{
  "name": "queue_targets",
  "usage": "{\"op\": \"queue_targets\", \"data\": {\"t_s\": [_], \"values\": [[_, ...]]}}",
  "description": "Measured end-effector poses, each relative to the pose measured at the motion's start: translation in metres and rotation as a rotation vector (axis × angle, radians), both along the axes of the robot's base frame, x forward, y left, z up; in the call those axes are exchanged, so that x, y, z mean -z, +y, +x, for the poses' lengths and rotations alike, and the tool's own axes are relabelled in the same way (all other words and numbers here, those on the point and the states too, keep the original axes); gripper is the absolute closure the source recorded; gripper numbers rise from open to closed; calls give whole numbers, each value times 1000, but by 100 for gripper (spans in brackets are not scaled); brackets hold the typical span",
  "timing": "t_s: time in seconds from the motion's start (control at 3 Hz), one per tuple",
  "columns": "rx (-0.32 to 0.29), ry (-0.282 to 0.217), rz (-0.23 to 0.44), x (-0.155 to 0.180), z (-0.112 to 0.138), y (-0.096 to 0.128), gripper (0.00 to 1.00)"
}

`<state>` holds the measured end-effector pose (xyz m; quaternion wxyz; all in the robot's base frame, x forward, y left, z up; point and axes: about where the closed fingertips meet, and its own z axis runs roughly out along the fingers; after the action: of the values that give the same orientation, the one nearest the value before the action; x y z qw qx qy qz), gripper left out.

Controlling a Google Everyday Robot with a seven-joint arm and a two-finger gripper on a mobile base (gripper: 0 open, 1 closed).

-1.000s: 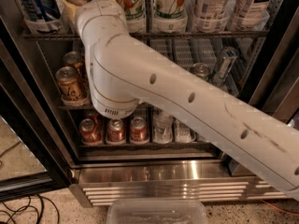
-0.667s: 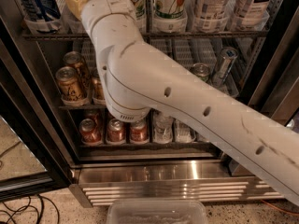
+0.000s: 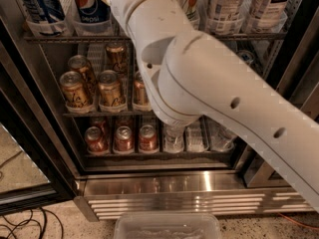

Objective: Pick pepsi can from top shelf of fridge

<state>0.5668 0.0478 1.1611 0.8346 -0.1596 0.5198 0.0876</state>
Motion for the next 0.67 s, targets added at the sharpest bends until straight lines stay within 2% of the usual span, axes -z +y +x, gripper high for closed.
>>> {"op": "queue_targets", "data": {"t_s": [0.33, 0.67], "values": [[-33, 5, -2, 2, -8, -19, 100], [-38, 22, -1, 13, -7, -32, 100]]}}
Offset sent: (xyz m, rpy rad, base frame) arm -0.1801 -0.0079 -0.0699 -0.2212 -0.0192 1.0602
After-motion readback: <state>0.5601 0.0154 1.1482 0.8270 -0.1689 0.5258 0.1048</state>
